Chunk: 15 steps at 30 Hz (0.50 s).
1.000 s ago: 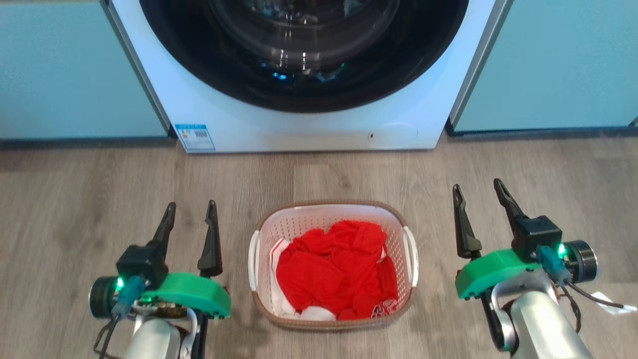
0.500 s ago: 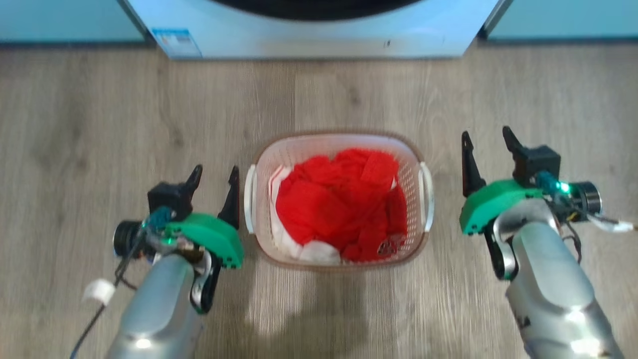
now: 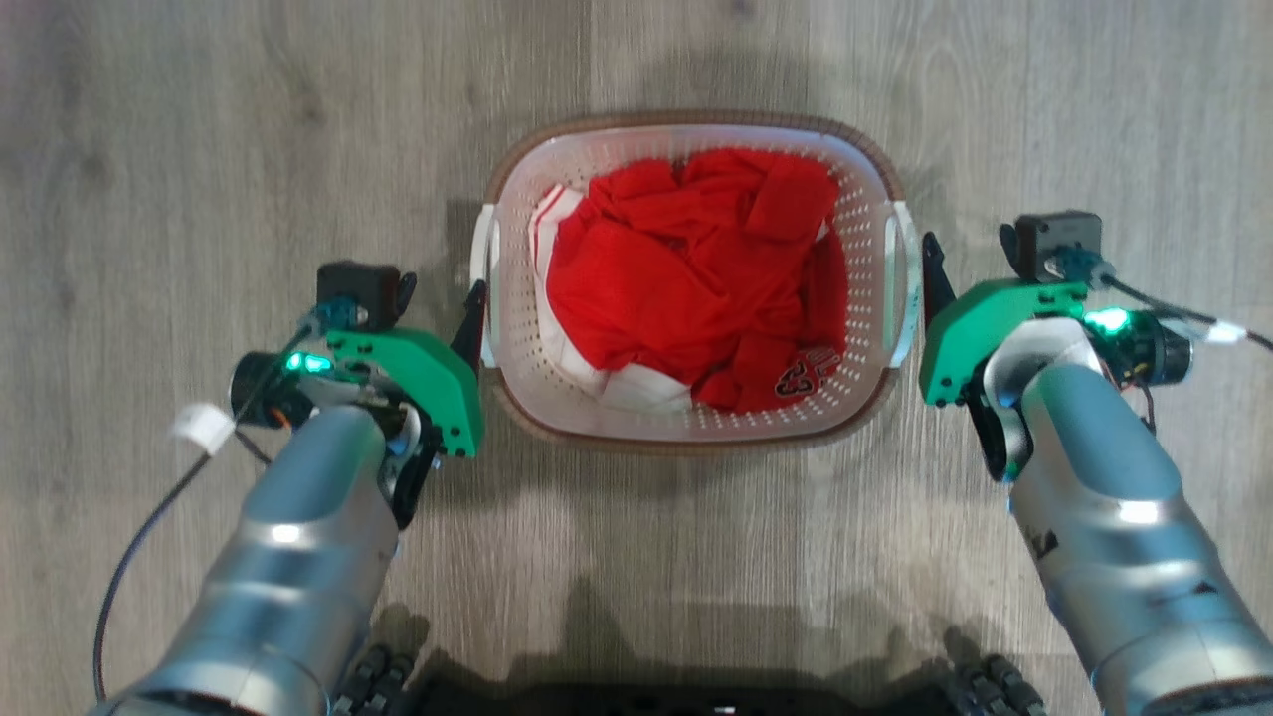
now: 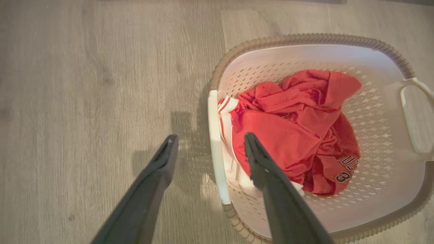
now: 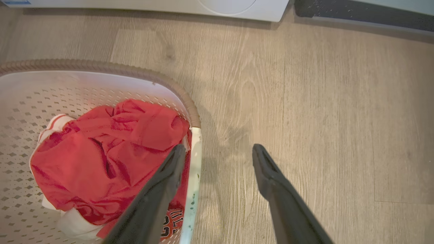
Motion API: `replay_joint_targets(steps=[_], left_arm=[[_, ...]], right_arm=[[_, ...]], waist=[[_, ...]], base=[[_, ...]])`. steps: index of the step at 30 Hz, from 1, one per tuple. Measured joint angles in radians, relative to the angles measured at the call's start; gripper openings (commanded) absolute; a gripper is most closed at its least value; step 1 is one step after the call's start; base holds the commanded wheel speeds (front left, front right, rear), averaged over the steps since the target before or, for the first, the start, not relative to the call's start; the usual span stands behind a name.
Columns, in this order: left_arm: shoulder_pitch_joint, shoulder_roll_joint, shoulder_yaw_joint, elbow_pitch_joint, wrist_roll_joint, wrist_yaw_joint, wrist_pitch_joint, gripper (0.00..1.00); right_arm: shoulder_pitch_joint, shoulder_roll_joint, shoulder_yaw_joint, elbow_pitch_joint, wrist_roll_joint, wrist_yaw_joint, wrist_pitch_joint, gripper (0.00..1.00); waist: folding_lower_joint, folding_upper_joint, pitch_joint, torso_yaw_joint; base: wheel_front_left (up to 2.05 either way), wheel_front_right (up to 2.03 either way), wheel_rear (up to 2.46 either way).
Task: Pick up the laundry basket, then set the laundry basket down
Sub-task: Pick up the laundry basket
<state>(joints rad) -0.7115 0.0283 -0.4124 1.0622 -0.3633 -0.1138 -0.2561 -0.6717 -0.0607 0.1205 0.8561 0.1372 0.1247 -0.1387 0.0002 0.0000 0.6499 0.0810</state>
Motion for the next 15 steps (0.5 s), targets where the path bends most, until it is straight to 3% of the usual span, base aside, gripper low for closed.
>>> replay_joint_targets(steps=[6,15], left_arm=[[-0.098,-0.001,-0.099,0.084,-0.07,-0.011,0.033,1.0],[-0.165,-0.002,-0.263,0.084,-0.191,-0.011,0.113,1.0]], right_arm=[[-0.082,-0.001,0.051,0.081,0.053,0.0,0.046,1.0],[-0.165,-0.006,0.118,0.156,0.129,0.0,0.121,1.0]], waist=[[-0.0001,0.0001,0.07,0.001],[0.0,0.0001,0.149,0.007]], base=[[0.0,0.0,0.0],[0.0,0.0,0.0]])
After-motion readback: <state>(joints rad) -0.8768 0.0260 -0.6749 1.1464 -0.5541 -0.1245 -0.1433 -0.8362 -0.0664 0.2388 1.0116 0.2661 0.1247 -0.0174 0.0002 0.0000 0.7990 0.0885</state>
